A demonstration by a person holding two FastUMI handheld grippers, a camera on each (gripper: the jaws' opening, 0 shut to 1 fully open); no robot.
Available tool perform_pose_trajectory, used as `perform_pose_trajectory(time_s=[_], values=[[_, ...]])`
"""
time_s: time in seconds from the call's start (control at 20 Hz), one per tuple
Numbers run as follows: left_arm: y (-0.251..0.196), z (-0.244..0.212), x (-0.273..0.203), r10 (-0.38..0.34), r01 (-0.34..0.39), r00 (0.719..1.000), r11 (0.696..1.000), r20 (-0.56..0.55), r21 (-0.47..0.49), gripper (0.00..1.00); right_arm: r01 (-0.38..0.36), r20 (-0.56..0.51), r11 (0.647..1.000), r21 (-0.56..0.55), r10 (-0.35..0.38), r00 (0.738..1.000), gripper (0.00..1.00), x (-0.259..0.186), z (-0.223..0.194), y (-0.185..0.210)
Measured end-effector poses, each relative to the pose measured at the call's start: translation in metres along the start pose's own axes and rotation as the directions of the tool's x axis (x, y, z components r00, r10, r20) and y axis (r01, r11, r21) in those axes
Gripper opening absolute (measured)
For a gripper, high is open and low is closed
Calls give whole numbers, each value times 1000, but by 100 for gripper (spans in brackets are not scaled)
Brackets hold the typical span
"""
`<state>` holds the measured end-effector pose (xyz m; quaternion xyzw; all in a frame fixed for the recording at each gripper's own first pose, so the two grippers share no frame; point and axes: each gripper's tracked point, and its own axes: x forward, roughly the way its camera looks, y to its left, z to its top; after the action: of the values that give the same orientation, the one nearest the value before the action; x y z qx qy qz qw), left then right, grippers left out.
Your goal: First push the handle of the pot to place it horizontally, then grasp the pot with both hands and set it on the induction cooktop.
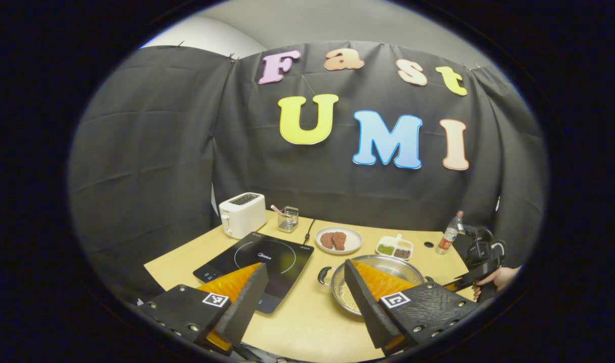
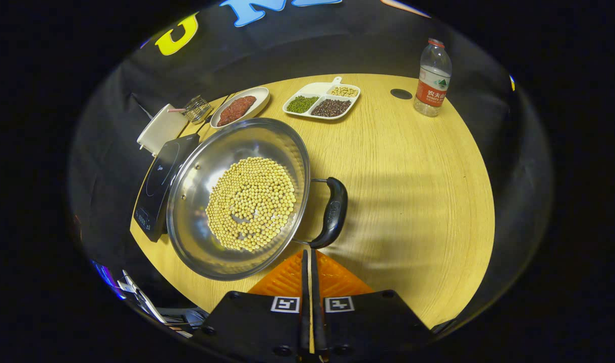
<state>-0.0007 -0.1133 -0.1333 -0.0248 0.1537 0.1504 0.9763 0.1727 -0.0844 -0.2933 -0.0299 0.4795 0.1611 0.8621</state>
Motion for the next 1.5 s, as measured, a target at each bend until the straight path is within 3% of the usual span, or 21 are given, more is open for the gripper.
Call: perform_pose_trajectory(time_s=[0.05,0.1,0.15,0.3,0.45,0.55,0.65,0.7,0.85,0.9,1.1,1.2,1.5], values=[[2,-6,5,-8,8,1000,1000,-13,-5,93,12,4,1000,1,-12,1000,10,-4,-2,-4],[3,-12,11,-20,19,999,1000,-31,-19,93,24,4,1000,2,-24,1000,29,-8,-4,-9],[2,-19,19,-44,42,998,999,-55,-35,93,20,8,1000,9,-20,1000,25,-13,-5,-9],[-4,-37,49,-122,119,987,992,-106,-27,93,19,38,999,36,-20,999,96,-29,-6,-9],[-6,-51,82,-204,201,969,979,-143,-33,93,26,114,994,103,-38,993,98,-45,12,-5],[-5,-54,105,-244,239,957,970,-158,-50,93,5,166,987,163,-33,986,93,-51,27,4],[-4,-57,127,-285,278,943,958,-174,-61,93,6,207,981,195,-47,977,98,-51,42,6],[-6,-60,137,-312,306,932,950,-186,-61,90,14,226,980,199,-60,972,98,-50,49,5],[-15,-80,171,-379,379,892,924,-246,-51,96,45,271,980,195,-98,958,98,-43,65,4],[-19,-87,182,-396,396,881,917,-260,-54,93,66,280,982,177,-115,953,98,-38,68,1],[-48,-118,218,-460,471,832,881,-310,-44,90,109,274,984,139,-144,951,98,-20,72,-6],[-58,-134,229,-483,497,811,867,-331,-46,94,116,270,981,153,-154,950,98,-9,75,-9],[-69,-172,268,-489,513,778,857,-393,-50,90,123,239,975,184,-166,957,98,20,71,-13]])
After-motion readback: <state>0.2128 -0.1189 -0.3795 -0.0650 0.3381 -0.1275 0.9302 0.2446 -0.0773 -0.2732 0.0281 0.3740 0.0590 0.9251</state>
